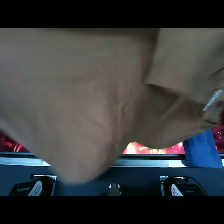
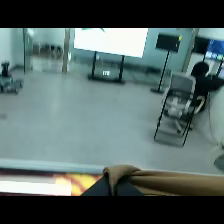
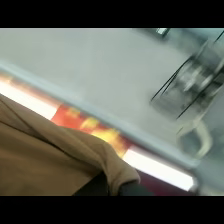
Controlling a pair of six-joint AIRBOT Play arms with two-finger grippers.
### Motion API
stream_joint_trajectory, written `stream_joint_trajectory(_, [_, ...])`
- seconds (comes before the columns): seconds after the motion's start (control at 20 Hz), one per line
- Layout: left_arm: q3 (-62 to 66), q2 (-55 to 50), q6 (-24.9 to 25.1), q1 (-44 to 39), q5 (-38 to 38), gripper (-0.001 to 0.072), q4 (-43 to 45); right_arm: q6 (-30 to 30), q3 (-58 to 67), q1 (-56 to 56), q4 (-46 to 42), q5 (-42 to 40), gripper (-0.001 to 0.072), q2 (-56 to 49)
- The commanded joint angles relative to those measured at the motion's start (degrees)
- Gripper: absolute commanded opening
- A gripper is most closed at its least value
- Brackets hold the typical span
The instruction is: Fold the shirts.
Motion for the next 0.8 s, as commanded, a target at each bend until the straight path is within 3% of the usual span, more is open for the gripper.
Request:
stream_joint_trajectory(0.0, [-13.6, -5.9, 2.3, 0.1, -1.2, 0.0024, 0.7, 0.8, -3.3, 0.0, 1.6, 11.9, 0.0017, -13.4])
stream_joint_trajectory(0.15, [-24.3, -14.9, 6.5, 0.1, 5.0, 0.0024, 0.7, 1.6, -6.9, 0.4, 7.5, 5.9, 0.0017, -27.7])
stream_joint_trajectory(0.3, [-25.0, -26.6, 6.7, 0.1, 8.5, 0.0024, 0.5, 4.8, -6.9, 3.5, 7.5, -4.0, 0.0018, -38.8])
stream_joint_trajectory(0.55, [-21.5, -41.4, 6.7, -0.1, 9.1, 0.0024, 0.4, 11.3, -6.9, 6.8, 11.7, -19.0, 0.0019, -47.7])
stream_joint_trajectory(0.75, [-20.8, -46.7, 6.0, -0.1, 9.2, 0.0024, -1.2, 12.9, -6.9, 6.8, 15.4, -19.9, 0.0020, -52.2])
